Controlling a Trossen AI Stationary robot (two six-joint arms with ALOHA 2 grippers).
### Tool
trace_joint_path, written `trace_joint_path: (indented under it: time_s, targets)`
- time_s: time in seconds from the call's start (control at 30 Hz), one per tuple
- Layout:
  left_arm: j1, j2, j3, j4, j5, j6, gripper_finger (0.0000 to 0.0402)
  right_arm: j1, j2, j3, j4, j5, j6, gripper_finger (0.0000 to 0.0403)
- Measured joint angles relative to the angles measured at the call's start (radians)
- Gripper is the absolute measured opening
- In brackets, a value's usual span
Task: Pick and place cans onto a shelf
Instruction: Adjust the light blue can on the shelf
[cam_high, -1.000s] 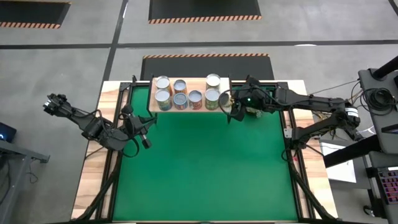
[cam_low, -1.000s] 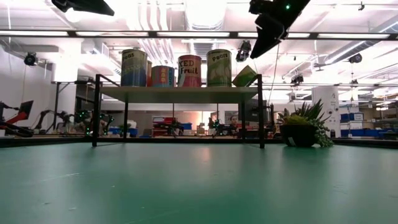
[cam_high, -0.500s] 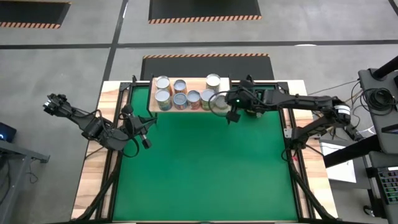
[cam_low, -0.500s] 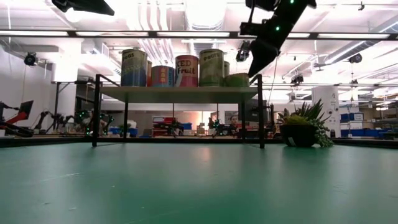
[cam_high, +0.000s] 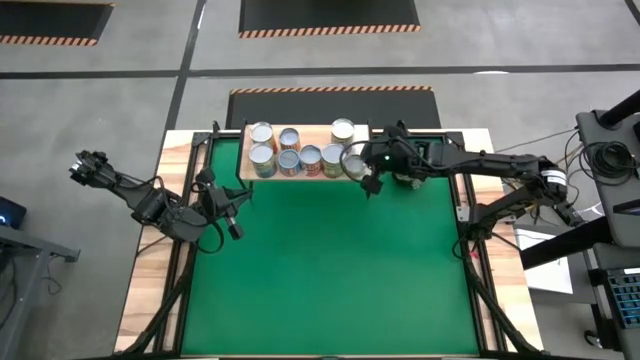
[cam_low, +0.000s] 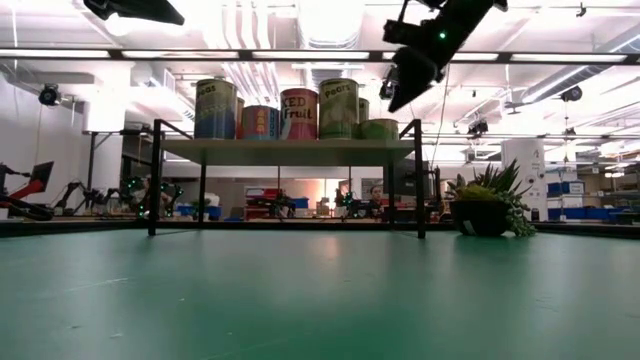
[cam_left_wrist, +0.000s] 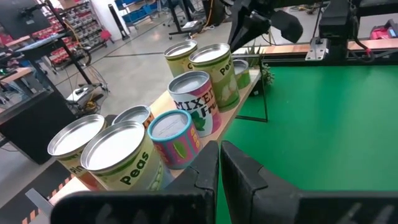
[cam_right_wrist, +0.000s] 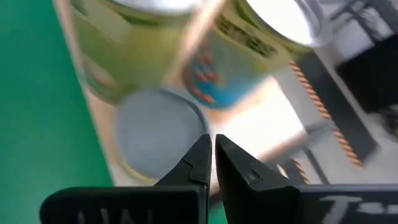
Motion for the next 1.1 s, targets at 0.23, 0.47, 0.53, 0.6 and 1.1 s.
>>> trace_joint_path:
  time_s: [0.23, 0.47, 0.53, 0.6, 1.1]
  targets:
    - [0.0, 0.0, 0.0, 0.001, 0.002, 0.0, 0.0, 0.0, 0.046, 0.0, 0.086, -0.019, -0.059, 0.0012]
    - [0.0, 0.0, 0.0, 0.001, 0.003, -0.002, 0.0, -0.088, 0.046, 0.0, 0.116, 0.052, -0.107, 0.0012]
    - [0.0, 0.0, 0.0, 0.0, 0.003, 0.0, 0.0, -0.127, 0.06, 0.0, 0.134, 0.007, -0.119, 0.0012]
    - [0.0, 0.0, 0.0, 0.001, 0.003, 0.003, 0.0, -0.161, 0.073, 0.0, 0.169, -0.068, -0.12, 0.0012]
    - [0.0, 0.0, 0.0, 0.0, 0.003, 0.004, 0.0, -0.192, 0.123, 0.0, 0.314, -0.13, -0.191, 0.0012]
